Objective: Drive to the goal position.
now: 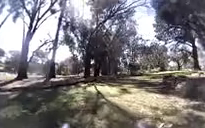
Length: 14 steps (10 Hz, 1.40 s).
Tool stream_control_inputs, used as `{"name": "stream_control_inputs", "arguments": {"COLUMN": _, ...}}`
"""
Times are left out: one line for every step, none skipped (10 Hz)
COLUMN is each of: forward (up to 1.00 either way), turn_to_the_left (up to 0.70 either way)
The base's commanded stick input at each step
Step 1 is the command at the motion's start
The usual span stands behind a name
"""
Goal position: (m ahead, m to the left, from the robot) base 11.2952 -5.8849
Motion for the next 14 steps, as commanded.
{"name": "stream_control_inputs", "arguments": {"forward": 0.7, "turn_to_the_left": -0.27}}
{"name": "stream_control_inputs", "arguments": {"forward": 0.7, "turn_to_the_left": -0.27}}
{"name": "stream_control_inputs", "arguments": {"forward": 0.7, "turn_to_the_left": -0.27}}
{"name": "stream_control_inputs", "arguments": {"forward": 0.7, "turn_to_the_left": -0.27}}
{"name": "stream_control_inputs", "arguments": {"forward": 0.7, "turn_to_the_left": -0.27}}
{"name": "stream_control_inputs", "arguments": {"forward": 0.7, "turn_to_the_left": -0.27}}
{"name": "stream_control_inputs", "arguments": {"forward": 0.7, "turn_to_the_left": -0.27}}
{"name": "stream_control_inputs", "arguments": {"forward": 0.7, "turn_to_the_left": -0.27}}
{"name": "stream_control_inputs", "arguments": {"forward": 0.7, "turn_to_the_left": -0.27}}
{"name": "stream_control_inputs", "arguments": {"forward": 0.7, "turn_to_the_left": -0.27}}
{"name": "stream_control_inputs", "arguments": {"forward": 0.7, "turn_to_the_left": 0.0}}
{"name": "stream_control_inputs", "arguments": {"forward": 0.7, "turn_to_the_left": -0.01}}
{"name": "stream_control_inputs", "arguments": {"forward": 0.7, "turn_to_the_left": -0.16}}
{"name": "stream_control_inputs", "arguments": {"forward": 0.7, "turn_to_the_left": -0.27}}
